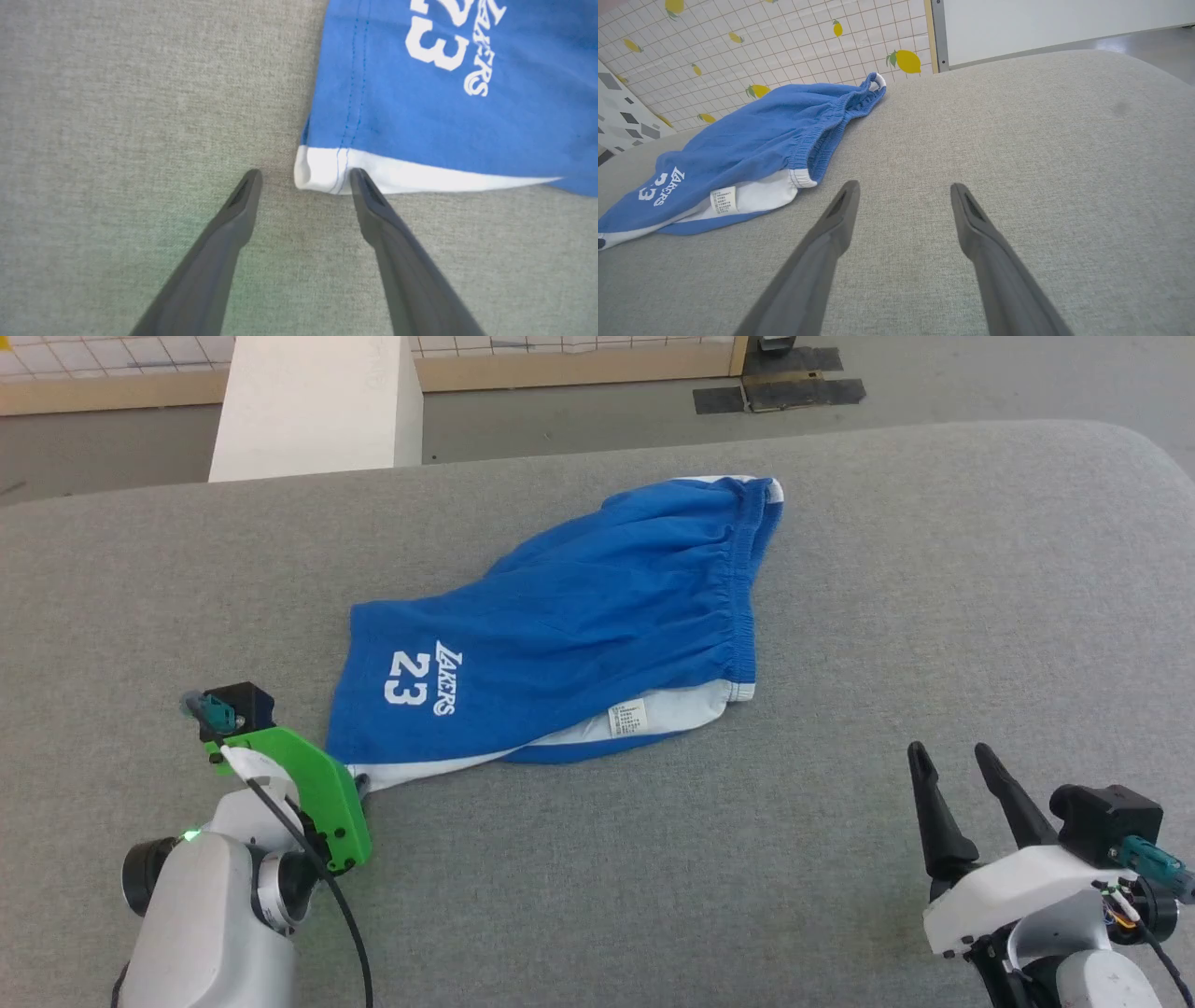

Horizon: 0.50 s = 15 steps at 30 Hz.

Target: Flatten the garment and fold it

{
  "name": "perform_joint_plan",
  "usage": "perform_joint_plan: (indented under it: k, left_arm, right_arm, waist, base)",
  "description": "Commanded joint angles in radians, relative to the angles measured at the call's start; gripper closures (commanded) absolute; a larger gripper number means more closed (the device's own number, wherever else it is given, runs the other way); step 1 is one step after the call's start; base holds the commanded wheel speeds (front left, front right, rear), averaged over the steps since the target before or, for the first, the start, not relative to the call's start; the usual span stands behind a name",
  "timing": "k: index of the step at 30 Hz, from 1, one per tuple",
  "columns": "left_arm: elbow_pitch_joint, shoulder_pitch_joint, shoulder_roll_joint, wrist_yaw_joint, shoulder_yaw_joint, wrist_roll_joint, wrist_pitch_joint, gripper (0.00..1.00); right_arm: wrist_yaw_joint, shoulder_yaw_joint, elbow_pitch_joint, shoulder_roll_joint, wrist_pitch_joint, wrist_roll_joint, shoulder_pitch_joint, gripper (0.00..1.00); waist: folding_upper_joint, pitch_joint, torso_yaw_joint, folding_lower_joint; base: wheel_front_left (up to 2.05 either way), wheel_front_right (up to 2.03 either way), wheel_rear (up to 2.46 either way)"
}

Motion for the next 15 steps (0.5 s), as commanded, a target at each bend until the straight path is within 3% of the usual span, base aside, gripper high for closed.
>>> perform_joint_plan:
  k: [1, 2, 3, 4, 15]
  left_arm:
    - [0.002, 0.016, -0.002, -0.008, -0.008, -0.007, 0.006, 0.37]
    - [0.0, 0.029, 0.002, -0.016, -0.018, -0.004, 0.011, 0.77]
    - [-0.005, 0.038, -0.001, -0.022, -0.018, -0.01, 0.006, 0.95]
    - [-0.01, 0.05, -0.006, -0.027, -0.021, -0.015, 0.001, 1.0]
    - [-0.057, 0.08, -0.024, -0.087, -0.022, -0.053, -0.176, 1.0]
  right_arm:
    - [-0.002, -0.001, -0.002, 0.0, -0.009, -0.002, -0.01, 0.0]
    - [-0.002, -0.003, 0.0, 0.0, -0.011, -0.002, -0.009, 0.0]
    - [-0.002, -0.004, 0.001, 0.0, -0.012, -0.002, -0.008, 0.0]
    - [-0.002, -0.005, 0.002, 0.0, -0.014, -0.002, -0.007, 0.0]
    - [-0.002, 0.043, 0.012, 0.0, 0.008, -0.015, -0.036, 0.0]
  waist:
    - [0.0, 0.005, -0.002, 0.0]
    - [0.0, 0.006, 0.0, 0.0]
    - [0.0, 0.006, 0.002, 0.0]
    - [0.0, 0.006, 0.005, 0.0]
    - [0.0, -0.003, 0.045, 0.0]
  base:
    - [0.0, 0.0, 0.0]
    - [0.0, 0.0, 0.0]
    - [0.0, 0.0, 0.0]
    - [0.0, 0.0, 0.0]
    - [0.0, 0.0, 0.0]
